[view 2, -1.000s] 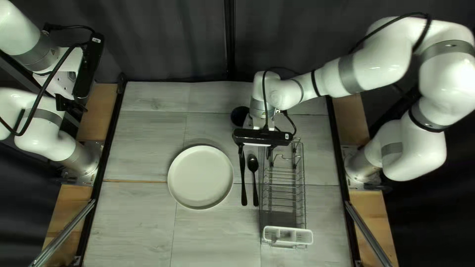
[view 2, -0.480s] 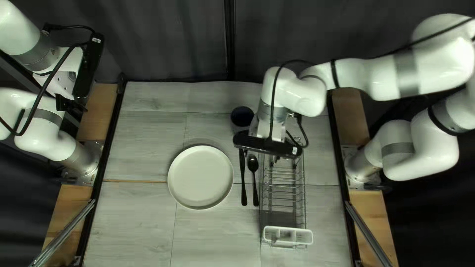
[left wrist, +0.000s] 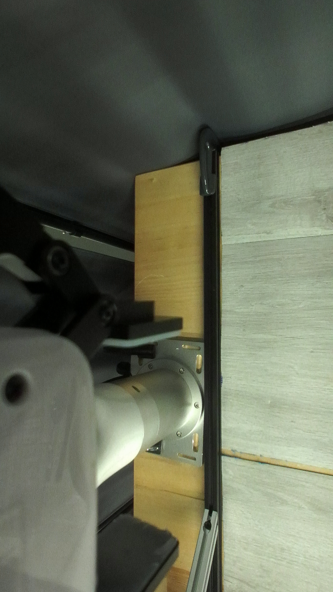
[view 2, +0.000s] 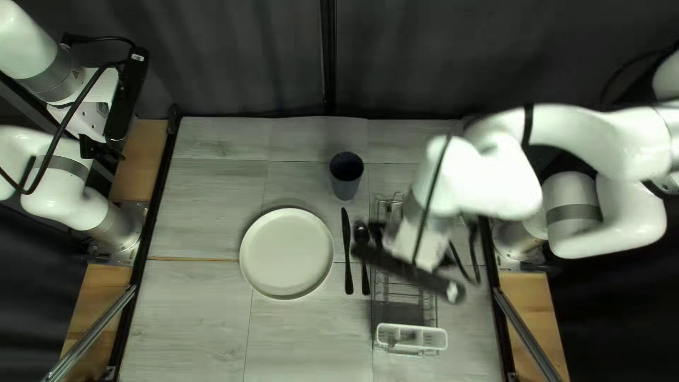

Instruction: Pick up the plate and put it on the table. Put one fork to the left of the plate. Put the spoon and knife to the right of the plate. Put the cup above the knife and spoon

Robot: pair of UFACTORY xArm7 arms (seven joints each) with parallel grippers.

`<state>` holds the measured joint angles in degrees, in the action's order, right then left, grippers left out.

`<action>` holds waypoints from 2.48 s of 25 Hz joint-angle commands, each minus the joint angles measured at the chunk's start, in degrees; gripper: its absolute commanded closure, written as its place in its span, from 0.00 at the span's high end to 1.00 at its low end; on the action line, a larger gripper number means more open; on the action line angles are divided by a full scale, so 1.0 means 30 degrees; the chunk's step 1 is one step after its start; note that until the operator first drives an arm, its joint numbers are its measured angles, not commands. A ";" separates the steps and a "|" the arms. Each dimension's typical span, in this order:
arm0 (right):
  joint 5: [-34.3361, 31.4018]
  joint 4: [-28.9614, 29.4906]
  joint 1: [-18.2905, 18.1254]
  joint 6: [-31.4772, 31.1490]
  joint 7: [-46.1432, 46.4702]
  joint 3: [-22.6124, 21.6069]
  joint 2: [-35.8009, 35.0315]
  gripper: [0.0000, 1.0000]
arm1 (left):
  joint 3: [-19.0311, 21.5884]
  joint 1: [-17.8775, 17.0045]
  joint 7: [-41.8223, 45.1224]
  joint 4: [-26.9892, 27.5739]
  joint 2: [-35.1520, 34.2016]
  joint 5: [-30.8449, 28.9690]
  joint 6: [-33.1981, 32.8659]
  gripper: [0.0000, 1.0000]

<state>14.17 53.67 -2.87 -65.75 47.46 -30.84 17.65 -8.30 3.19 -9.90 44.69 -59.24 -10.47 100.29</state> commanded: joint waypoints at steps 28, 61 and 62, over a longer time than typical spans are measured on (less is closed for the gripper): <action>-0.8263 0.6593 0.2057 -0.2810 -0.3469 -0.1827 -1.1407 0.00 | 0.0000 0.0000 0.0000 0.0000 0.0000 0.0000 0.0000 1.00; 0.1157 0.3619 -0.3961 -0.5768 0.0414 0.7578 0.0978 0.00 | 0.0000 0.0000 0.0000 0.0000 -0.0001 0.0000 0.0000 1.00; 0.1157 0.3619 -0.3961 -0.5768 0.0414 0.7578 0.0978 0.00 | 0.0000 0.0000 0.0000 0.0000 -0.0001 0.0000 0.0000 1.00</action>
<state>17.47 64.73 -14.64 -83.22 48.71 -8.28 20.45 -8.30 3.19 -9.90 44.69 -59.24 -10.47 100.29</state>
